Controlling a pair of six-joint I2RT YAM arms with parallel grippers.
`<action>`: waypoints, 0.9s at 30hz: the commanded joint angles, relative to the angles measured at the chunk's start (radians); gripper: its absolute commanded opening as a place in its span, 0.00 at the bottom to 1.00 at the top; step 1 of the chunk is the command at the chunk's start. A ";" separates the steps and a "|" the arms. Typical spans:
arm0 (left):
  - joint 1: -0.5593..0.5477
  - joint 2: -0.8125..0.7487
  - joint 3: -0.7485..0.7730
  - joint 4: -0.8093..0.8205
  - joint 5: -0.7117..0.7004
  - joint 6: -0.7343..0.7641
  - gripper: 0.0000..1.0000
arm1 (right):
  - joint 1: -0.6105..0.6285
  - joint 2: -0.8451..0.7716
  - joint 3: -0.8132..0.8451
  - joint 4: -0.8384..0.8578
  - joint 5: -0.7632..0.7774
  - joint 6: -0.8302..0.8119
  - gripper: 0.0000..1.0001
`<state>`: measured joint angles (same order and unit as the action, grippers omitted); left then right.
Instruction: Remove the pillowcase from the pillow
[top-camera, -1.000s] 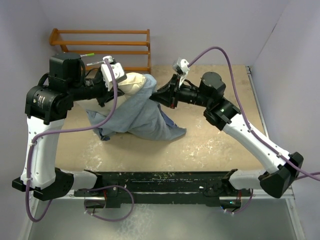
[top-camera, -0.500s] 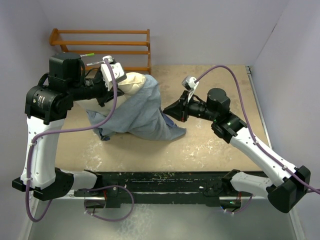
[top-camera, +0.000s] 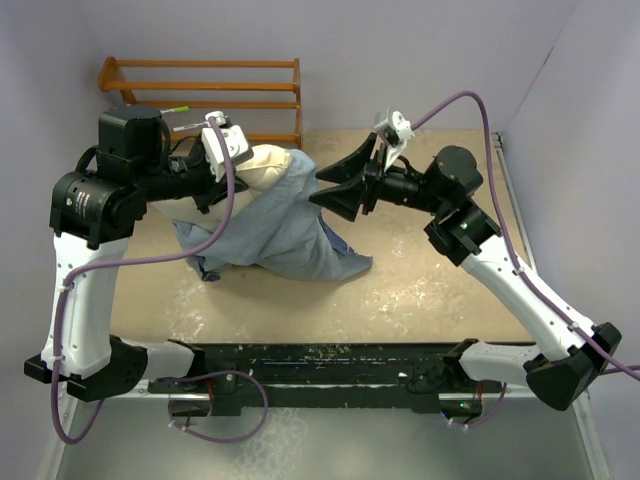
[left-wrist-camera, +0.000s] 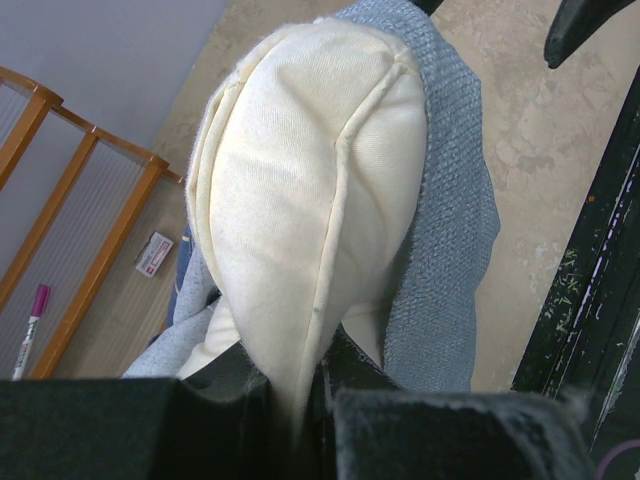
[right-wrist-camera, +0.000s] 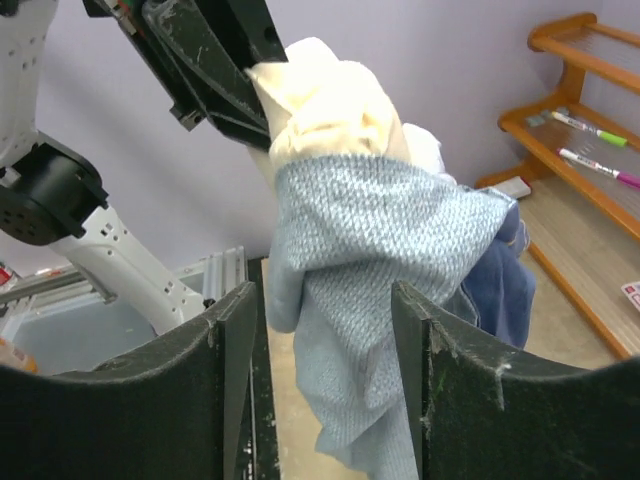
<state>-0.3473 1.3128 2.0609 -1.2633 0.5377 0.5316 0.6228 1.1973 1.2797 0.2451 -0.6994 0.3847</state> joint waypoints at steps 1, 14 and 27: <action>0.004 -0.039 0.018 0.090 0.016 -0.019 0.00 | 0.014 0.055 0.075 -0.010 -0.005 0.007 0.53; 0.004 -0.048 0.006 0.092 0.022 -0.017 0.00 | 0.037 0.039 0.038 -0.163 0.160 -0.081 0.66; 0.004 -0.063 -0.003 0.106 0.004 -0.018 0.00 | 0.045 0.031 -0.031 -0.049 0.156 0.012 0.00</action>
<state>-0.3473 1.2911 2.0350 -1.2549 0.5381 0.5240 0.6624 1.2739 1.2827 0.1524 -0.5652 0.3737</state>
